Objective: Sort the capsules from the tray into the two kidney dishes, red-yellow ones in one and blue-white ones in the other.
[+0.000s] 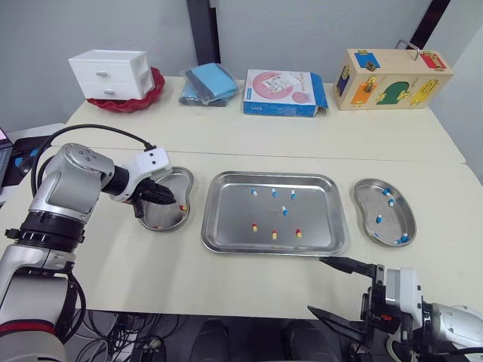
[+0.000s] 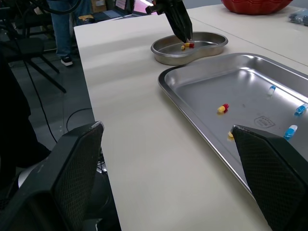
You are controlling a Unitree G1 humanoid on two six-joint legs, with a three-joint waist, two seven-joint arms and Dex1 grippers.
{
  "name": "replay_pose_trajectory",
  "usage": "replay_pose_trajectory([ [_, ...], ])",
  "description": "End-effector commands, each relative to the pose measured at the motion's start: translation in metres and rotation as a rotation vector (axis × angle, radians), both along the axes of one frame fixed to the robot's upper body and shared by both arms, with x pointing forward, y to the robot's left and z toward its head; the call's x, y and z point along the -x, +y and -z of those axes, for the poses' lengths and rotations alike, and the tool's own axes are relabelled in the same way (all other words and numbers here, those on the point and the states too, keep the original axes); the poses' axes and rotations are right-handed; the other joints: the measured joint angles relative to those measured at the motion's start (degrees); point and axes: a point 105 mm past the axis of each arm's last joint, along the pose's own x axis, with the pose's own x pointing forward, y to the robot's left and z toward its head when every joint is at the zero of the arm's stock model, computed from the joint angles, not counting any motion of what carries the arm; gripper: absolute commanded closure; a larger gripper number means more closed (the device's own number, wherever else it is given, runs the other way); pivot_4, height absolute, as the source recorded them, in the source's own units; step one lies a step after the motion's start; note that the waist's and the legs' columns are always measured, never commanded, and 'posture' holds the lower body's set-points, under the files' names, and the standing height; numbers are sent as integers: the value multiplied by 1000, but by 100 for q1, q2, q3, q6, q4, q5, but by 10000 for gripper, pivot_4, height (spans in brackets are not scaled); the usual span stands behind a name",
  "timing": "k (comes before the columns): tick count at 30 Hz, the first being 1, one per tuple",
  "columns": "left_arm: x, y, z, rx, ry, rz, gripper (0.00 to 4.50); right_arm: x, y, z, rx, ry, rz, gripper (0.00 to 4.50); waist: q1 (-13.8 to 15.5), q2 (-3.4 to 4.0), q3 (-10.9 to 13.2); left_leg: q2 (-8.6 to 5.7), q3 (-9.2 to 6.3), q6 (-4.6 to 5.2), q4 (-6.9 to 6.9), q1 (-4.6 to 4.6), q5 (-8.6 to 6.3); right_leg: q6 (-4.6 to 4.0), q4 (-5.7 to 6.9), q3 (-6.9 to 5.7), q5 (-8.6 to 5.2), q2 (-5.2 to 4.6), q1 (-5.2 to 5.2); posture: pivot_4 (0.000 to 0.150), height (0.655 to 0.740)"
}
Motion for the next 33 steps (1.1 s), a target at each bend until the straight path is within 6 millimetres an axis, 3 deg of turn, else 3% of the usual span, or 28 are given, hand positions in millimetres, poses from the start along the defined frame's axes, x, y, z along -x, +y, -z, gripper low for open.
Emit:
replay_pose_trajectory([
  [1, -1, 2, -9, 1, -30, 3, 24374, 1, 1, -7, -12, -34, -2, 0, 0, 0, 0, 0, 0, 0, 0, 0, 0, 0, 0, 0, 0, 0, 0, 1500, 7400],
  [7, -3, 1, -9, 2, -33, 9, 4877, 0, 2, -7, -15, -33, 2, 0, 0, 0, 0, 0, 0, 0, 0, 0, 0, 0, 0, 0, 0, 0, 0, 1500, 7400],
  [9, -3, 1, -9, 1, -32, 11, 510, 0, 1, -7, -15, -32, 4, 0, 0, 0, 0, 0, 0, 0, 0, 0, 0, 0, 0, 0, 0, 0, 0, 1500, 7400],
  [21, 1, 2, -9, 18, -22, 13, 510, -2, 1, -7, -13, -25, 12, 0, 0, 0, 0, 0, 0, 0, 0, 0, 0, 0, 0, 0, 0, 0, 0, 1500, 7400],
  [26, 8, -4, -25, 187, -46, 41, 510, -1, -2, -7, -9, -12, 25, 0, -2, 0, 0, 0, 0, 0, -1, 0, 0, 0, 0, 0, 0, 0, -1, 1500, 7400],
  [29, 17, 2, -32, 310, -108, 60, 510, -2, -9, -9, 0, 5, 44, 0, -10, 2, -1, 2, 1, 0, -1, 0, 0, -1, 0, 0, -1, 0, -1, 1500, 7400],
  [33, 33, 24, -26, 348, -164, 12, 510, -6, -21, -13, 21, 28, 72, 0, -51, 4, -2, 5, 5, 0, -8, 9, 0, -6, 2, 4, -3, 0, 0, 1500, 7400],
])
